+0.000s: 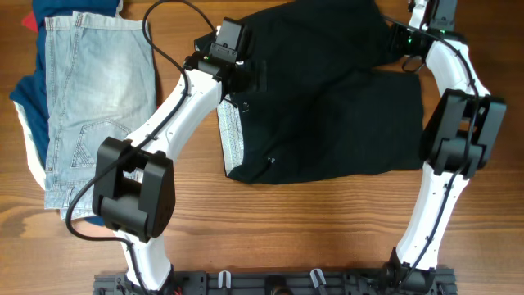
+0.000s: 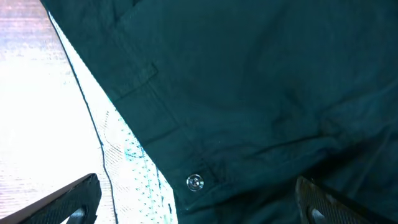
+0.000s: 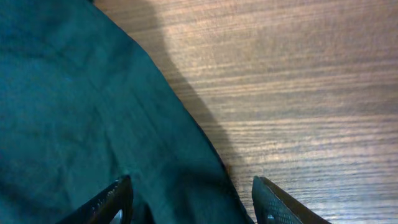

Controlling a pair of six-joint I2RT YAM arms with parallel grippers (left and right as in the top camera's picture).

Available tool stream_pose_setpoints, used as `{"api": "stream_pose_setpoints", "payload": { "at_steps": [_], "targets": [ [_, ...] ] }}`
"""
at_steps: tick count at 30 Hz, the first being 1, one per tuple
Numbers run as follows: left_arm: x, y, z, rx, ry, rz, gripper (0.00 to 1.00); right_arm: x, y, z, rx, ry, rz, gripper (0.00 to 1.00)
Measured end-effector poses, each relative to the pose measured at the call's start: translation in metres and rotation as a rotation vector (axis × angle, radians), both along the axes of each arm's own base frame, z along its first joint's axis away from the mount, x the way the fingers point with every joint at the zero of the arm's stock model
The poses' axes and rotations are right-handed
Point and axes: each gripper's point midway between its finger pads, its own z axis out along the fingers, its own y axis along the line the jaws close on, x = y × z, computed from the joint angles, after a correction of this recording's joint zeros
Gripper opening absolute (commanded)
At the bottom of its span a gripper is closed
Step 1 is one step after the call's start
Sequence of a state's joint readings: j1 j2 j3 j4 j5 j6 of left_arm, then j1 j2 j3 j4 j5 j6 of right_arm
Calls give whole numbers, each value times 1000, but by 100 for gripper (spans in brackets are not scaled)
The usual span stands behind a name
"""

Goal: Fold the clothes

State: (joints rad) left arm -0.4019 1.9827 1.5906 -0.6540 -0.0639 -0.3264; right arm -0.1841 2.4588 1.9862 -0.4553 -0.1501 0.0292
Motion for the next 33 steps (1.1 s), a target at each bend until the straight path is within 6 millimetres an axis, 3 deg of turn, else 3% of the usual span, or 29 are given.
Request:
{"api": "stream_pose_setpoints", "payload": {
  "at_steps": [5,7,10,13,20,25,27,30,32,33],
  "targets": [
    [-1,0,0,-7,4,7,100,-4,0,-14,9,34,-8,55],
    [-1,0,0,-8,5,9,100,-6,-1,-18,6,45,-13,43],
    [-1,0,0,-9,5,10,100,-10,-3,-20,-1,67,-33,16],
    [-1,-1,-1,-12,9,11,100,-16,-7,-23,-2,98,-64,4],
    [-6,1,-4,-6,32,10,100,-42,-16,-24,49,203,-143,4],
    [-10,2,-6,2,49,10,100,-79,-43,-24,98,324,-259,4],
    [-11,3,-6,3,52,10,100,-94,-60,-24,112,362,-316,14],
    [-11,3,-7,5,56,10,100,-103,-76,-23,114,379,-353,17],
    [-12,3,-7,7,61,10,100,-107,-79,-23,114,389,-363,20],
    [-14,4,-8,9,66,10,100,-110,-78,-23,113,400,-363,26]
  ]
}}
